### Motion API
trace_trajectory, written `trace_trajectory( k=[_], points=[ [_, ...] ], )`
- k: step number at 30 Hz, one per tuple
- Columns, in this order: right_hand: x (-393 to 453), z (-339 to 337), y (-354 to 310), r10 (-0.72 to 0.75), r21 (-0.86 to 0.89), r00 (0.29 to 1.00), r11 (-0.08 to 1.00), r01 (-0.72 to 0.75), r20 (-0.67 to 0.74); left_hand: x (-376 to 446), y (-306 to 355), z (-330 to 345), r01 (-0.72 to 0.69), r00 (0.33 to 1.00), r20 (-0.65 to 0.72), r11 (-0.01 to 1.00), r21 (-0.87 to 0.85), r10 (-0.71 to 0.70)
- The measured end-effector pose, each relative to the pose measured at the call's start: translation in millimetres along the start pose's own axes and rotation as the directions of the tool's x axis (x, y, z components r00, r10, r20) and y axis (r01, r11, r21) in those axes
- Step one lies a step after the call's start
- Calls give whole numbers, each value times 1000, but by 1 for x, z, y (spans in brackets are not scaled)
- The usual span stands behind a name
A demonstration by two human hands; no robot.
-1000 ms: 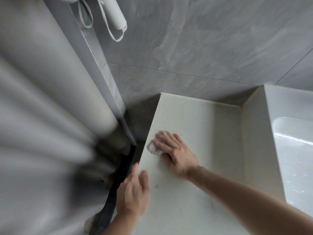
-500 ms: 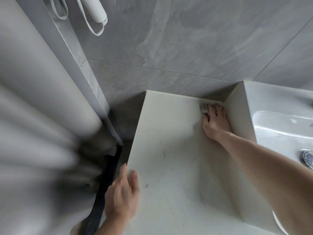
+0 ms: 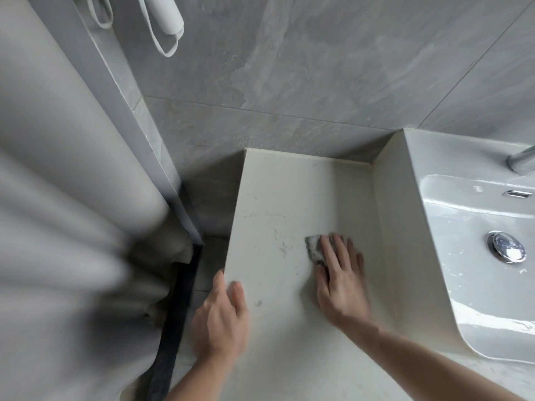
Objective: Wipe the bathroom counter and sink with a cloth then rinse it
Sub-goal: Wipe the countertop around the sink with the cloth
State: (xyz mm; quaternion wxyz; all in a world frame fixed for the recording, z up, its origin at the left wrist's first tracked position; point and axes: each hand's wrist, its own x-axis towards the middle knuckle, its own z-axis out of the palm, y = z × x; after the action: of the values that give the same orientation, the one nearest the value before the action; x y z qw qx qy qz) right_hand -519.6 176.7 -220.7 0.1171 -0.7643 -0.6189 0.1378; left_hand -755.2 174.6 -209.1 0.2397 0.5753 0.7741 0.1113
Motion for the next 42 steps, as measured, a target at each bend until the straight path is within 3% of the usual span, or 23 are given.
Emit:
trace_trajectory(
  k=[5,8,10,13,18,21,24,27,31,33,38,42],
  points=[
    [-71,0,-11,-265,-15,950,963,271,163,-2,-1,-2,-6,1000,9,1000,-22,6],
    [-65,-9,4,-336,-60,924,934,352,183,-3,-1,-4,-5,1000,9,999,-50,6],
    [-45,-9,16,-257,-107,956,956,273,143,-4,-1,-4,-5,1000,2,998,-66,5],
    [-9,-14,30,7,-99,998,995,-1,59,-4,-2,-3,-18,1000,-8,997,-81,18],
    [-29,-4,15,287,-48,956,956,-291,-66,-2,-4,-2,-22,1000,3,995,-97,22],
    [-81,8,-3,349,15,933,937,-349,-92,-3,-3,-4,-16,1000,8,991,-132,17],
    [-133,15,-22,266,7,964,964,-266,-22,-2,-7,-5,12,999,43,982,-186,-4],
    [-168,21,-46,66,19,992,997,-68,111,-2,-11,-7,37,996,93,968,-248,-14],
    [-157,20,-66,-213,34,955,977,211,206,1,-29,-16,33,979,199,923,-383,47],
    [-129,22,-70,-286,21,936,958,288,206,0,-48,-21,25,959,266,904,-426,99],
    [-32,30,-94,-162,-24,978,986,166,133,-17,-82,-29,22,921,346,861,-508,181],
    [-11,34,-117,-67,-29,992,997,71,109,-37,-92,-32,35,915,346,811,-584,209]
  ],
)
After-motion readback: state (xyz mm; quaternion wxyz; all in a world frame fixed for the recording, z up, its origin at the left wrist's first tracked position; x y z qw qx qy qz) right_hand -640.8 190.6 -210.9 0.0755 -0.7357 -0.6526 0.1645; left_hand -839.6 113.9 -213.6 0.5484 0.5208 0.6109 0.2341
